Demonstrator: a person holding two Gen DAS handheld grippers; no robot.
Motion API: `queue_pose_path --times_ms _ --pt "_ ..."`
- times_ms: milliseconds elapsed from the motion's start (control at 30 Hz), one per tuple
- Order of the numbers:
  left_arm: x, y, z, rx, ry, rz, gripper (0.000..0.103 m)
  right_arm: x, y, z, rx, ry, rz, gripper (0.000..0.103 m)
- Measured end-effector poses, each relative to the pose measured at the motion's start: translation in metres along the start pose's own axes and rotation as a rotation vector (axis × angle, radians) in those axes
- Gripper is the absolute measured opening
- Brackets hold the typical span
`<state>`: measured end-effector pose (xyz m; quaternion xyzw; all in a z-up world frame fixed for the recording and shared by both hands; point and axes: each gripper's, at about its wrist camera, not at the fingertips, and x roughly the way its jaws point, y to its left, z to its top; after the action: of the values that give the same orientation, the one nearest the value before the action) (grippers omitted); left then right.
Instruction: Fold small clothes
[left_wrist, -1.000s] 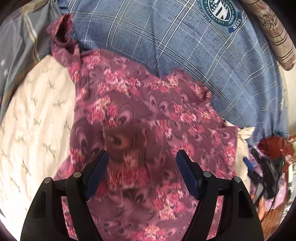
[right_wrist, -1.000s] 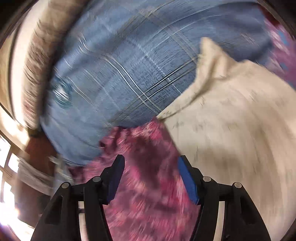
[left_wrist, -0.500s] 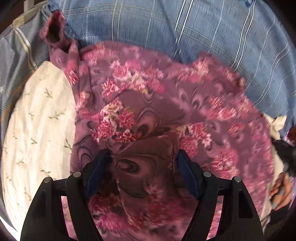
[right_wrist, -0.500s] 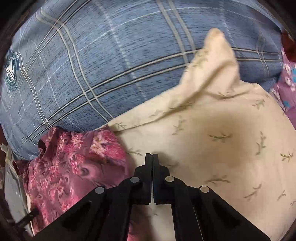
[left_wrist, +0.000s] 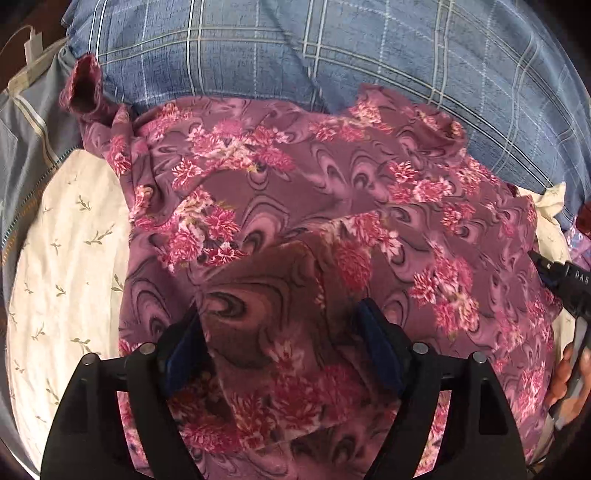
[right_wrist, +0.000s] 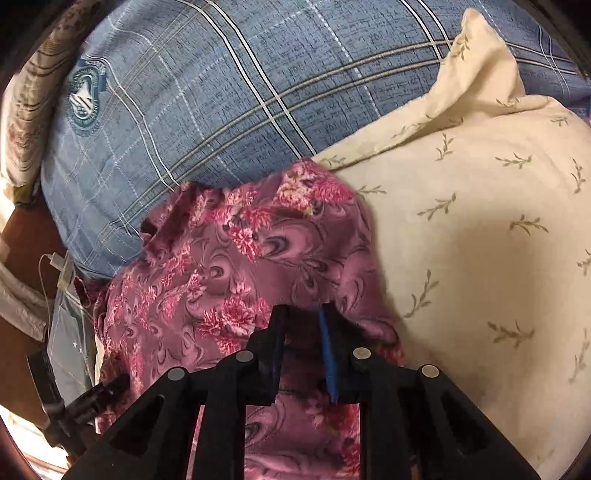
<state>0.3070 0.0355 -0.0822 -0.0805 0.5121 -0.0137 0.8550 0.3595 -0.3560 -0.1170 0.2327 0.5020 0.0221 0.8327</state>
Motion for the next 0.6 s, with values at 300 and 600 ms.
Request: queue_pose_path --times_ms 300,600 --pt "-0.057 0.093 0.035 -0.251 -0.052 -0.166 0.081 -0.039 0.073 -0.020 -0.227 -0.016 -0.051 0.046" --pt "-0.036 0.224 0.130 -0.628 0.010 -0.230 0.081 -0.012 0.121 -0.054 -0.313 0.088 -0.023 0.061"
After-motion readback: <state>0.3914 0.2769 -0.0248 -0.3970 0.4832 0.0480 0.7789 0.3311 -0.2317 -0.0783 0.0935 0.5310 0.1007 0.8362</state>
